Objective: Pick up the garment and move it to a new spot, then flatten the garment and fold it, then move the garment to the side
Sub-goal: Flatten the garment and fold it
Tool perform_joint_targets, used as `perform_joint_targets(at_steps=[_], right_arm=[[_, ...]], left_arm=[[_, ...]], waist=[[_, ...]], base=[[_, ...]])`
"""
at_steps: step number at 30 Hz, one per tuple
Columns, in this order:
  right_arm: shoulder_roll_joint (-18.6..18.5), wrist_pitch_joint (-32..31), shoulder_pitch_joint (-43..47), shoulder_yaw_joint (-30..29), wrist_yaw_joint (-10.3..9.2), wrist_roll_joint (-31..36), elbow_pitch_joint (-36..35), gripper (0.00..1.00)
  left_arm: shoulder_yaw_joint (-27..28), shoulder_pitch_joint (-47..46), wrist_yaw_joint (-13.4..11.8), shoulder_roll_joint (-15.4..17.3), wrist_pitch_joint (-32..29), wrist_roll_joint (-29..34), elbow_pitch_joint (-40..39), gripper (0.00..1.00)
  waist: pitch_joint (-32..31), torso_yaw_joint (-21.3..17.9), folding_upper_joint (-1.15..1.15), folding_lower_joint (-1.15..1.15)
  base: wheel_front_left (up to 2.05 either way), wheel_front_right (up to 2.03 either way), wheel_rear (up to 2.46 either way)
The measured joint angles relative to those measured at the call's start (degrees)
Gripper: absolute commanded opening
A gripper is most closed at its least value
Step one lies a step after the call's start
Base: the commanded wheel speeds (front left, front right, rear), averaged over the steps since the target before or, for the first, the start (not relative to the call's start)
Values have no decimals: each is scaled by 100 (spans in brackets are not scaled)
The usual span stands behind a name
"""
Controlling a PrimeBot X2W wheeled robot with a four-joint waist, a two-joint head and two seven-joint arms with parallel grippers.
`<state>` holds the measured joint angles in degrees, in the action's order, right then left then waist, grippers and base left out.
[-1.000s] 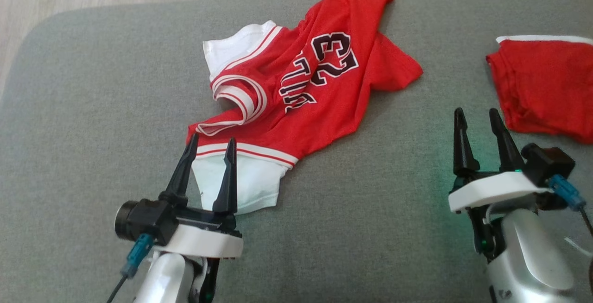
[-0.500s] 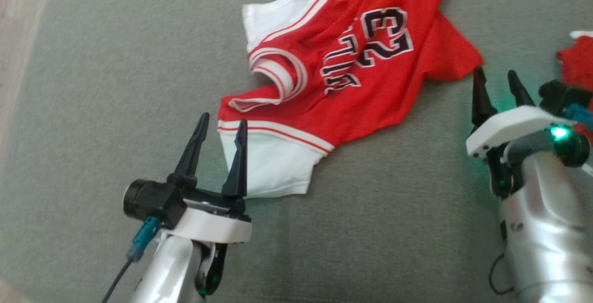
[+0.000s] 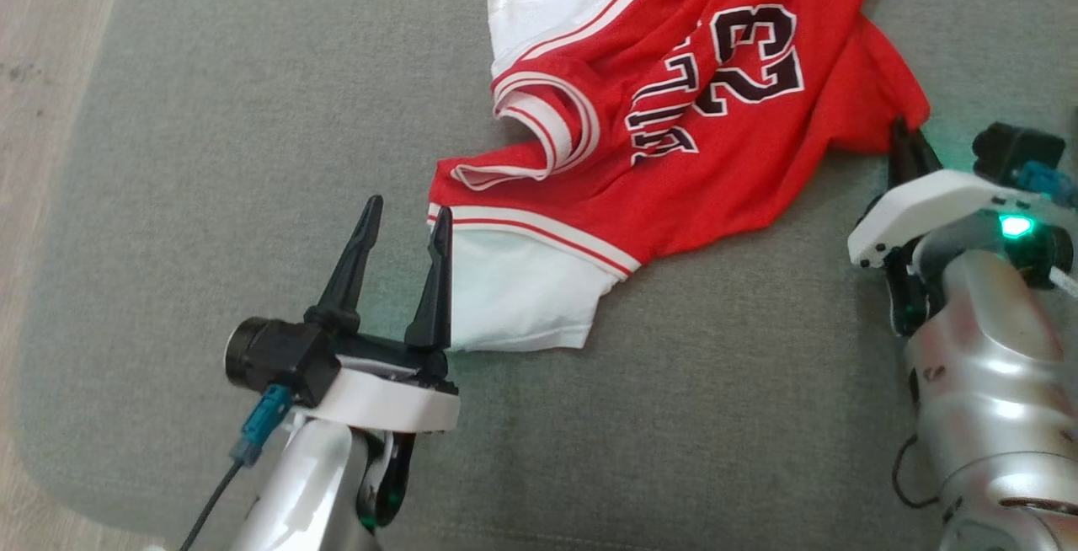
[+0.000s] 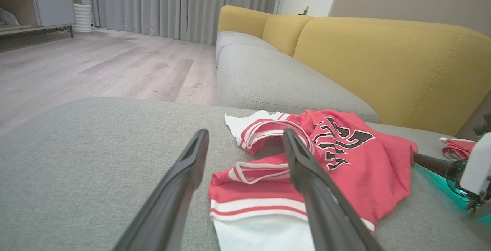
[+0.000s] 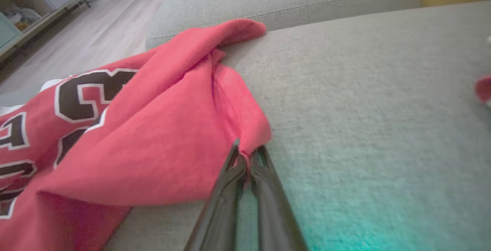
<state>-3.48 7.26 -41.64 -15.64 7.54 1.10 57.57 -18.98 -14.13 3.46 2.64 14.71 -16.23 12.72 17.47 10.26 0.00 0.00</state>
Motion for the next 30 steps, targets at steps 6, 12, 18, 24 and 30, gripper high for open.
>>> perform_joint_targets(at_steps=[6,12,18,24,30], right_arm=[[3,436,11,-294,0,164,91,0],[4,572,342,-901,0,533,-190,0],[38,595,890,-1076,0,360,-437,0],[47,682,1153,-240,0,-275,-721,100],[52,697,1665,1140,0,-1376,-2080,100]], left_arm=[[62,8,1,-1,0,10,11,100],[113,51,1,-1,0,66,11,100],[244,285,0,0,0,67,18,100],[410,408,5,1,-1,136,34,100],[465,405,67,4,0,323,36,100]], waist=[[-147,-178,0,0],[-410,-413,0,0],[-747,-610,0,-1],[-904,-786,0,-1],[-937,-1011,0,-1]], base=[[0,0,0],[0,0,0],[0,0,0],[0,0,0],[0,0,0]])
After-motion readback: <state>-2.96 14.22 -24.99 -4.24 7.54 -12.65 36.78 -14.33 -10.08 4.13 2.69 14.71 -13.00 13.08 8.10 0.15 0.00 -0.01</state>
